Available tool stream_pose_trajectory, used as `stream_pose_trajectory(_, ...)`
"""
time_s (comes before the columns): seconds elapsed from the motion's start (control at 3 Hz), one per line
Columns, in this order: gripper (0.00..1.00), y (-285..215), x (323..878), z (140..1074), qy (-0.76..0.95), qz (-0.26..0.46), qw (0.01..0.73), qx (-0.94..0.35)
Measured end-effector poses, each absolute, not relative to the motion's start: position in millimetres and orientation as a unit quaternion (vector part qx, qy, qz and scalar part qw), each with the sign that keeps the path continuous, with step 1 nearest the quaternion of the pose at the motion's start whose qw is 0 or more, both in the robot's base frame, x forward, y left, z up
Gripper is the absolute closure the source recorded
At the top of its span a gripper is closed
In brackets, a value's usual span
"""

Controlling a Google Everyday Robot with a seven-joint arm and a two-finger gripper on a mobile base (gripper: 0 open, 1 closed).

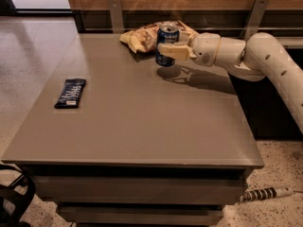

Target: Move pepsi can near rxbar blueberry

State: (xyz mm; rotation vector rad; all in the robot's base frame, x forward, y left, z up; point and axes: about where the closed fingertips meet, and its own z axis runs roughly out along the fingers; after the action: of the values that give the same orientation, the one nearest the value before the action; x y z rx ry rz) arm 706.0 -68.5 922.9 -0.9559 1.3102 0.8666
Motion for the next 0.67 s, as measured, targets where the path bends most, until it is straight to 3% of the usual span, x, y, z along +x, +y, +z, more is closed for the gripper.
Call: stream_pose_trajectory(0.67,1.0,3.5,628.0,956.0,0.53,0.4,0.587,-0.464)
